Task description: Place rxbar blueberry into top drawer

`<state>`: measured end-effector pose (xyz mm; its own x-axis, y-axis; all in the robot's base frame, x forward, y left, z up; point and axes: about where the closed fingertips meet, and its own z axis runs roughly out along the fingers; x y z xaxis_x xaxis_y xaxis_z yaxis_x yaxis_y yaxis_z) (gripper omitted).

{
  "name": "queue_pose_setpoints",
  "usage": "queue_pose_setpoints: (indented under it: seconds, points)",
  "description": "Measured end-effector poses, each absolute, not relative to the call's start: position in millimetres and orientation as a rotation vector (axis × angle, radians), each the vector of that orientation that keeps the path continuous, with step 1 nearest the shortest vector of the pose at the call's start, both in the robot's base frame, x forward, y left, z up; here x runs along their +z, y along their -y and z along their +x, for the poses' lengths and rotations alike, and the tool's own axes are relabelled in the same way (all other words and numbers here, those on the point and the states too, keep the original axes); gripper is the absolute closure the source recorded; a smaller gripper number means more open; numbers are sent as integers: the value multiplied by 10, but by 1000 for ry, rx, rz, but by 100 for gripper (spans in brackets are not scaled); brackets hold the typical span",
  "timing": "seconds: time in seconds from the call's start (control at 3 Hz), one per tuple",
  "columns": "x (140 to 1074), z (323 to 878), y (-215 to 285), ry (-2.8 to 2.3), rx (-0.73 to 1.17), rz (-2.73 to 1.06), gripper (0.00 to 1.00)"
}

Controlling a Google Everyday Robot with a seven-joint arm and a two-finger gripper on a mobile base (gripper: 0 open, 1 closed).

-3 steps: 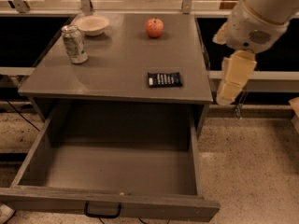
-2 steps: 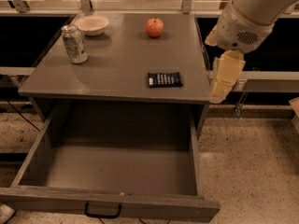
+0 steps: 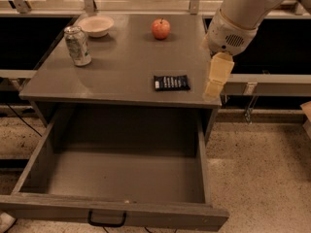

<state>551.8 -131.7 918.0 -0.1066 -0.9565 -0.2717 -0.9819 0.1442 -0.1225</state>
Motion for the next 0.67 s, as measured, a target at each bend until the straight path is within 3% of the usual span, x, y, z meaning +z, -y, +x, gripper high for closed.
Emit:
queue_pose_setpoints:
  seconds: [0.67]
  points:
    - [9047,5714,1255,-2177,115,-1887,0]
